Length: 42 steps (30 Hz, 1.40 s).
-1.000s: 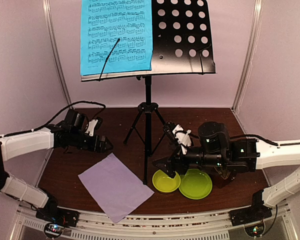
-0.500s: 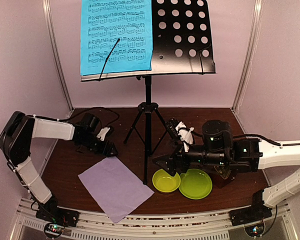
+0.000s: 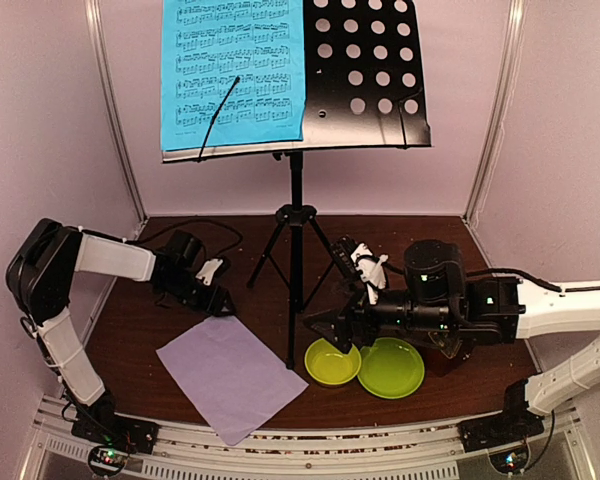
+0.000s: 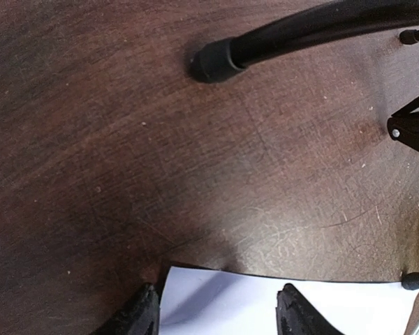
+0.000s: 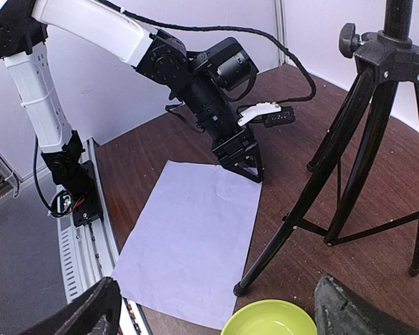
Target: Set up the instrument practice props
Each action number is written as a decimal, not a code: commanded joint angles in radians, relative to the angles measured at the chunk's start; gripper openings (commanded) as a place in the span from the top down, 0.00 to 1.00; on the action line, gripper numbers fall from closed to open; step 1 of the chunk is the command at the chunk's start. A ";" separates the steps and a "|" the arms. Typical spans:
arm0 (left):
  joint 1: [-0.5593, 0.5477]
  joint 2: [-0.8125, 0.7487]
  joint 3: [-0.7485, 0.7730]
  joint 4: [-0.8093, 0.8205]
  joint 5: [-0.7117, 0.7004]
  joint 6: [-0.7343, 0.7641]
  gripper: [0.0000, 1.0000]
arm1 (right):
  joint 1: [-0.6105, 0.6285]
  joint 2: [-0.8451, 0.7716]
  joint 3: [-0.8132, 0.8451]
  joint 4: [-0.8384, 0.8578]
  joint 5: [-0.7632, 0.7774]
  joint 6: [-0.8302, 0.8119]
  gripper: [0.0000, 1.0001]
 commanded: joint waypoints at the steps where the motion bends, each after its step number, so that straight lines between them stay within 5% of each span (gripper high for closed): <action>1: 0.021 -0.036 0.017 0.021 -0.027 0.020 0.40 | 0.009 -0.003 0.014 0.009 -0.007 -0.001 0.03; 8: 0.055 -0.003 0.002 0.053 0.051 0.008 0.41 | 0.008 0.006 0.021 0.009 -0.014 -0.004 0.03; 29: 0.054 -0.011 -0.061 0.126 0.111 -0.022 1.00 | 0.007 0.002 0.029 0.001 -0.010 -0.018 0.02; 42: -0.027 -0.415 -0.091 -0.061 0.017 0.028 1.00 | 0.008 -0.008 0.010 0.048 0.005 -0.032 0.01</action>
